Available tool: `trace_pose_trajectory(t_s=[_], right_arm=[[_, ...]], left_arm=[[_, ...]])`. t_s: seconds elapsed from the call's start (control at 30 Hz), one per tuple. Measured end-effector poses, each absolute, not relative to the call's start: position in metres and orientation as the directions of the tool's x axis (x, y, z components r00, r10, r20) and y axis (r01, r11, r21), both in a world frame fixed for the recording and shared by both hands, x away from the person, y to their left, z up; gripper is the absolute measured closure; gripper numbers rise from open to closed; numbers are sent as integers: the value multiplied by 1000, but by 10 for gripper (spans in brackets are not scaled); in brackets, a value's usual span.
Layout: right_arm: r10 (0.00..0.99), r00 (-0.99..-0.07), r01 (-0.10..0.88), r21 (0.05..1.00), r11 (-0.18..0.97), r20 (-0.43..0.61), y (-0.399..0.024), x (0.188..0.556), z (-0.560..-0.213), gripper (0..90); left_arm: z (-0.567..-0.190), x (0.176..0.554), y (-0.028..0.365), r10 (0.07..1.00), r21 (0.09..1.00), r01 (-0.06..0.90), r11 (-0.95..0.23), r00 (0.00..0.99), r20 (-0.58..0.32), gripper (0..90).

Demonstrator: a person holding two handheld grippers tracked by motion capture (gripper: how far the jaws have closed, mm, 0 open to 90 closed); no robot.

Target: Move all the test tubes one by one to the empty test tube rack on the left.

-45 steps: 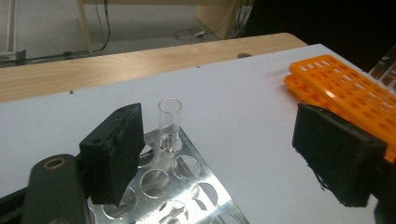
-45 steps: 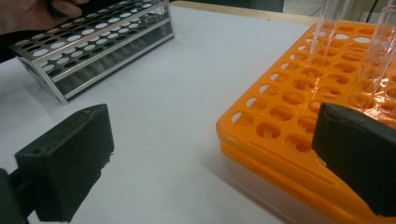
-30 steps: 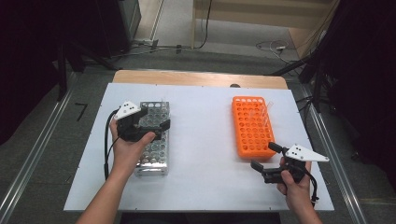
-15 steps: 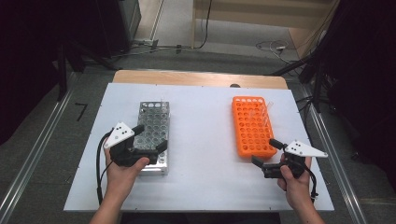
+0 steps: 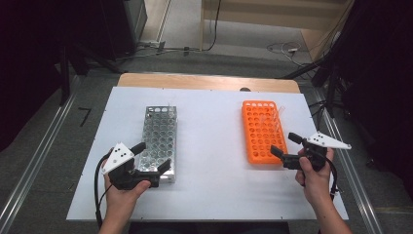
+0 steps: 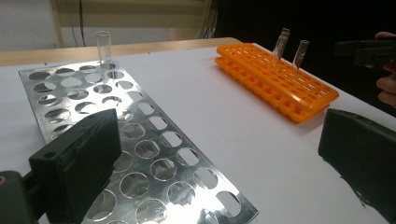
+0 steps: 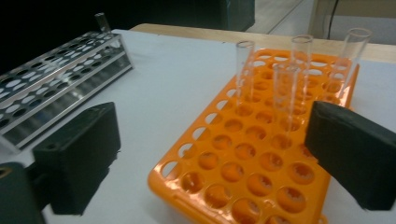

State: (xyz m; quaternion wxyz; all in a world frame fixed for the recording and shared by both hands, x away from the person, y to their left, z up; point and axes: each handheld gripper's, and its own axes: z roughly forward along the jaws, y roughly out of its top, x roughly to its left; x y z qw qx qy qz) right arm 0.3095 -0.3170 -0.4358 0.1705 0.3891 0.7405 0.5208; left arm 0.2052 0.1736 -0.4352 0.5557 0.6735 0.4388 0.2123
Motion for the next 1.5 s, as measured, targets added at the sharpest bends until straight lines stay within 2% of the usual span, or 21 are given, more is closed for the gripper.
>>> trace_pose_trajectory(t_s=[0.1,0.23,0.27,0.33,0.37,0.4,0.47,0.5,0.57,0.6,0.73,1.07,1.23,1.33,1.5], right_arm=[[753,-639,416,895,162,160,-317,319,-436,43],[784,-603,453,872,188,144,-315,343,-440,178],[784,-603,453,872,188,144,-315,343,-440,178],[801,-586,470,857,210,125,-314,356,-445,267],[801,-586,470,857,210,125,-314,356,-445,267],[814,-567,489,847,206,129,-314,363,-450,341],[816,-562,497,844,202,136,-315,367,-453,367],[822,-552,514,832,207,137,-315,371,-457,429],[824,-552,516,830,213,132,-314,373,-460,445],[823,-556,514,825,235,112,-312,374,-463,500],[818,-567,501,827,254,93,-309,376,-466,575],[834,-547,475,846,242,69,-307,375,-476,727],[837,-542,472,849,237,68,-307,374,-476,738],[833,-542,477,857,195,112,-311,374,-473,739],[842,-526,473,864,172,120,-313,370,-464,740]], left_arm=[[-436,205,173,827,933,359,3,524,-204,0],[-438,204,169,825,933,361,-12,531,-195,0],[-438,204,169,824,932,362,-10,531,-197,0],[-438,204,168,820,932,362,-3,534,-205,0],[-438,204,168,821,932,363,-6,534,-202,0],[-438,204,168,822,932,363,-9,533,-199,0],[-439,204,169,820,931,365,-5,535,-205,0],[-439,204,169,821,930,368,-4,531,-207,0],[-438,204,170,823,930,367,-4,530,-206,0],[-438,204,170,823,931,364,0,529,-206,0],[-438,204,170,824,931,366,2,527,-209,0],[-437,204,171,821,932,363,-2,533,-206,0],[-437,205,171,817,931,366,1,536,-211,0],[-438,206,169,818,931,365,-3,537,-207,0],[-438,208,165,811,934,358,-18,551,-196,0]])
